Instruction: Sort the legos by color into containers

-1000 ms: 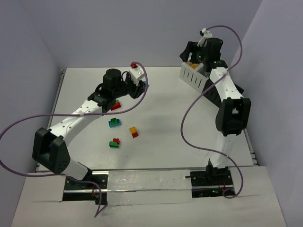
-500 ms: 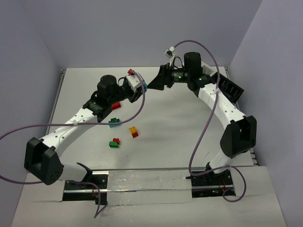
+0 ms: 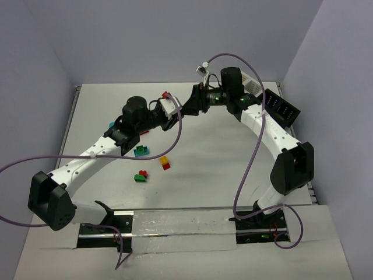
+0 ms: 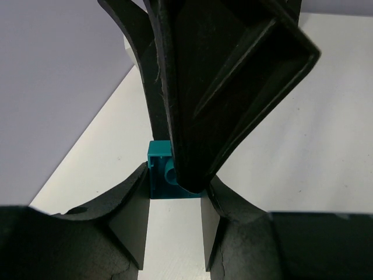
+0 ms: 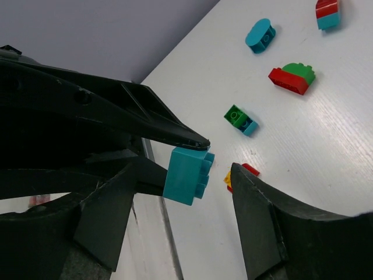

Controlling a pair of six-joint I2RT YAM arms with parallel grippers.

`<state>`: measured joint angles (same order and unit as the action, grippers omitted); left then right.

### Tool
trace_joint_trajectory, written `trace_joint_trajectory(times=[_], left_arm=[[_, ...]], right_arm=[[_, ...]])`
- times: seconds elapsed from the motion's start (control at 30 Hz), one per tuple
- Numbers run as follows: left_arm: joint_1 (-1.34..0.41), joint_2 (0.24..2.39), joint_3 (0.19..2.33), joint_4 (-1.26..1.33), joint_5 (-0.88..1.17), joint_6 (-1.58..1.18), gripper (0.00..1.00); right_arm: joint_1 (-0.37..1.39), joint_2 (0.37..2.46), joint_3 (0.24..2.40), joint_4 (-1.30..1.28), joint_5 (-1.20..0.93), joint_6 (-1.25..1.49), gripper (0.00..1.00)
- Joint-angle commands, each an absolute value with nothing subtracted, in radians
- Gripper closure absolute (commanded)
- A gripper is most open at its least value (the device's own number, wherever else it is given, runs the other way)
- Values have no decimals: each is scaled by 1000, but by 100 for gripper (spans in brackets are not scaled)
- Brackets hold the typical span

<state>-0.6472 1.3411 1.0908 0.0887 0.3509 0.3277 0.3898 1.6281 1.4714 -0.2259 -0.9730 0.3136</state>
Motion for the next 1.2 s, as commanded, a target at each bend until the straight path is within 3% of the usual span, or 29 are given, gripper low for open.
trace_joint_trajectory(times=[0.0,0.07,0.13,0.2,0.3,0.4,0.9,1.17], left_arm=[[-653,1305,1103,143,339,344,99],[-653,1310,1106,140,331,344,98],[-653,1312,1106,141,321,341,97],[-653,1315,1106,141,303,339,84],[-653,1319,1112,138,279,319,52],[-652,1336,1142,100,226,278,1],[-558,1417,1243,-92,202,69,1],[-546,1482,1277,-103,181,77,1]], right_arm=[[411,1640,1504,-225,-990,288,39],[410,1641,1501,-231,-987,277,56],[410,1643,1506,-242,-985,268,62],[411,1641,1511,-263,-977,251,77],[406,1635,1511,-287,-949,232,95],[341,1617,1513,-313,-895,212,100],[-397,1459,1403,-476,-466,-137,100],[-500,1569,1497,-532,-347,-199,100]])
